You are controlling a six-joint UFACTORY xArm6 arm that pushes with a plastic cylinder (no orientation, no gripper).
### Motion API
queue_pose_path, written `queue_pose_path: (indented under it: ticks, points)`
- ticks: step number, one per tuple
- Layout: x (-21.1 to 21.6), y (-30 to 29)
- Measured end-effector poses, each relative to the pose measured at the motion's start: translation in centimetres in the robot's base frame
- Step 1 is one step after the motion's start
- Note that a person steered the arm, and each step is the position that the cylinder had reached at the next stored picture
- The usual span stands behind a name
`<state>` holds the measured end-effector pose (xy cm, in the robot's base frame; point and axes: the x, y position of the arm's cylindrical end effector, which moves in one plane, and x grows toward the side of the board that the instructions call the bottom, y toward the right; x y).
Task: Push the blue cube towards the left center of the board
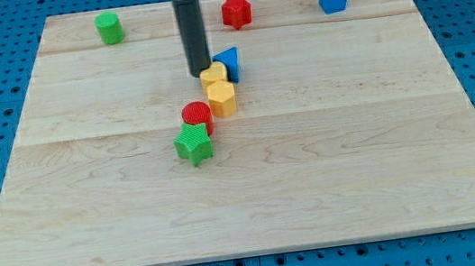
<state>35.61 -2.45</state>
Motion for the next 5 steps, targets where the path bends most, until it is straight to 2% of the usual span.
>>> queue_pose_path:
  ticks: [2, 3, 4, 5]
  points:
    - [2.6, 9.9]
    - [0.2, 12.5]
    - [-1.5, 11.3]
    - [-1.5, 7.4]
